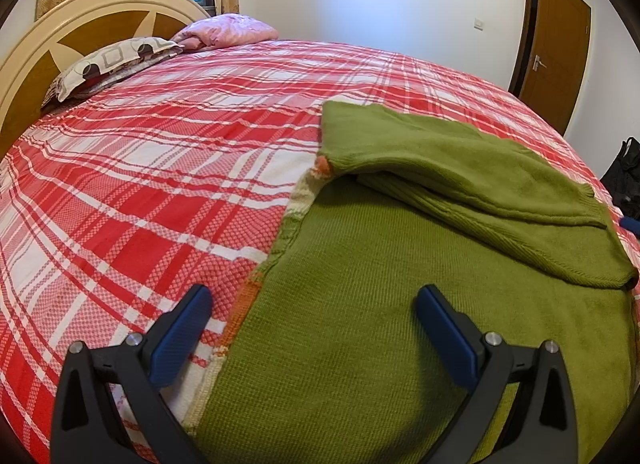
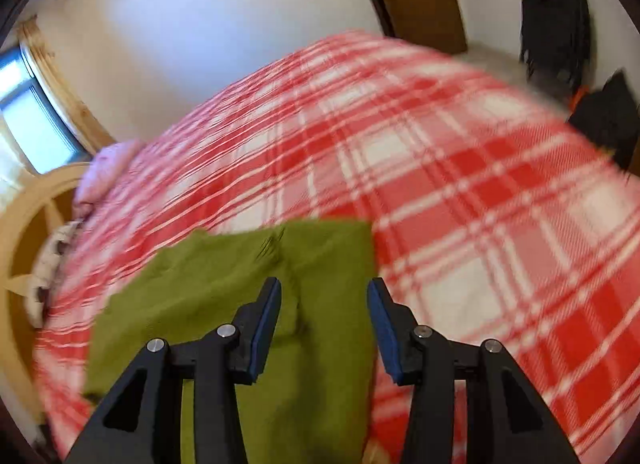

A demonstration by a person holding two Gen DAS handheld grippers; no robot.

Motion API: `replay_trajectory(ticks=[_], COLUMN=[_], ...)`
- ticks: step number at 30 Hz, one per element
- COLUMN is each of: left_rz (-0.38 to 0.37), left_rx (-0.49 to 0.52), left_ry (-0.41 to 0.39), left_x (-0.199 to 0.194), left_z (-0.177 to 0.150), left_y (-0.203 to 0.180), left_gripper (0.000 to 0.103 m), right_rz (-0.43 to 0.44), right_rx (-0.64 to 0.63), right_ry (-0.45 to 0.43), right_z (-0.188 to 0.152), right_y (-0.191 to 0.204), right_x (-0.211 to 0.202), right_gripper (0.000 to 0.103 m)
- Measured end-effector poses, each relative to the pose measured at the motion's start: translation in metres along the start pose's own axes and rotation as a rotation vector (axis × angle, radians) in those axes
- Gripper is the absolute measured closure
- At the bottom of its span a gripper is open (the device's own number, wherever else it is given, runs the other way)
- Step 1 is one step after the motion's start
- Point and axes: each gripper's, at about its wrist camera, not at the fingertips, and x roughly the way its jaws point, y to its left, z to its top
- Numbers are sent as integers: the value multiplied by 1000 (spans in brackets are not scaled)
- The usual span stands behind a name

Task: Fold small clothes

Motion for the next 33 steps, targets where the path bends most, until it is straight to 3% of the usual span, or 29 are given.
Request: replay_trajectory(ticks=[3, 6, 9, 14, 16, 18, 24, 28, 30, 33], left_rz=[4, -1, -3, -4, -3, 1, 57, 119, 150, 135], left_rx=[-1, -2, -3, -3, -3, -4, -112, -177, -170, -233], left_ry=[-1, 1, 1, 1, 3, 23, 86, 125, 127, 146], left_x=[0, 0, 0, 0, 0, 0, 14, 40, 49, 59], left_z=[0, 0, 0, 0, 0, 3, 36, 56, 63, 71], left_y=[0, 0, 1, 1, 1, 2, 16, 28, 30, 47], left_gripper=[0, 0, 0, 0, 0, 0, 0, 0, 0, 0], right_rz=[18, -78, -163, -203, -161, -124, -173, -128, -83, -36], right_rx=[-26, -94, -122, -256, -300, -315, -348, -289, -227, -215], right_ry=[63, 13, 23, 27, 56, 67, 93, 91, 59, -21], right_z=[-16, -15, -9, -12, -14, -14, -29, -34, -29, -18], right_y=[16, 31, 42, 53, 50, 48, 34, 23, 19, 28], right_x=[18, 26, 38, 42, 36, 23, 7, -1, -11, -23], right_gripper=[57, 57, 56, 59, 90, 95, 96, 95, 95, 95])
